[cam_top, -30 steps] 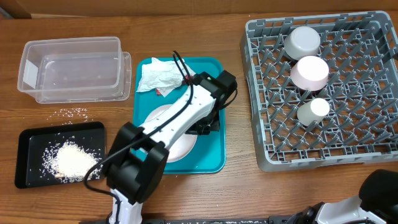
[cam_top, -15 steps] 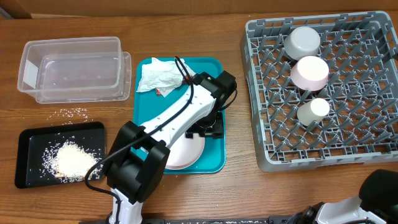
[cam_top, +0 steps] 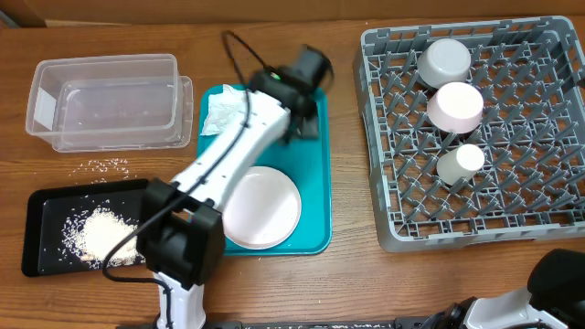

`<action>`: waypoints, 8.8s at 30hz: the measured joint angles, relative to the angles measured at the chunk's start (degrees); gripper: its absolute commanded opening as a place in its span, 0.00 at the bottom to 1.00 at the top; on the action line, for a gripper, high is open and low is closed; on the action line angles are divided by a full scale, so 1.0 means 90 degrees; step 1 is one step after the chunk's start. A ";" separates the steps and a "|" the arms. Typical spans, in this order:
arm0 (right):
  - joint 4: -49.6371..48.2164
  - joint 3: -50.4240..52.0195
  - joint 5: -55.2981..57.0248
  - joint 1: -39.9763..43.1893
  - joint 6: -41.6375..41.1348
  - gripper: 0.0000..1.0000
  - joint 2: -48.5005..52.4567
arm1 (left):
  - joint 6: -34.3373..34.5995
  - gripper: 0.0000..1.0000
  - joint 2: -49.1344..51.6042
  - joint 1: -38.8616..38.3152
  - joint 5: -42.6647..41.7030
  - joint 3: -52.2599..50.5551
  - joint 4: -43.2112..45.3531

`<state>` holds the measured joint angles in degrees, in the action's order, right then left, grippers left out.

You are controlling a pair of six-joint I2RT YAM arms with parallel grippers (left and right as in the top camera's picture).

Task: Sort waste into correct bins and load items into the dishwasher
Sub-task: 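Set the emptied white plate back on the teal tray, then grasp the white napkin with the left gripper and lift, then drop the napkin into the clear plastic bin, then move the left gripper over the red wrapper on the teal tray, then grasp the red wrapper with the left gripper and carry it left, then release the red wrapper into the clear plastic bin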

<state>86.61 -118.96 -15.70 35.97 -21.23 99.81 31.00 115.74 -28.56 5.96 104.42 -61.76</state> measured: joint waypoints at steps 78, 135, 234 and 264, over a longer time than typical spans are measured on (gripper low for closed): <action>-0.0002 0.0000 0.0002 0.0000 0.0002 1.00 0.0000 | -0.1545 0.04 -0.0580 0.1921 0.2705 0.0571 0.0857; -0.0002 0.0000 0.0000 0.0000 0.0002 1.00 0.0000 | -0.4427 0.74 0.0913 0.1423 -0.1304 0.0345 0.0542; -0.0002 0.0000 0.0000 0.0000 0.0002 1.00 0.0000 | 0.0539 0.04 -0.0770 0.4272 0.0753 0.1117 0.0743; 0.0000 0.0000 0.0000 0.0000 0.0002 1.00 0.0000 | 0.1705 0.92 0.0204 0.6059 -0.1647 0.1117 0.1331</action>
<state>86.61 -118.96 -15.70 35.97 -21.21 99.81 46.35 117.58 25.98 -8.86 114.48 -49.78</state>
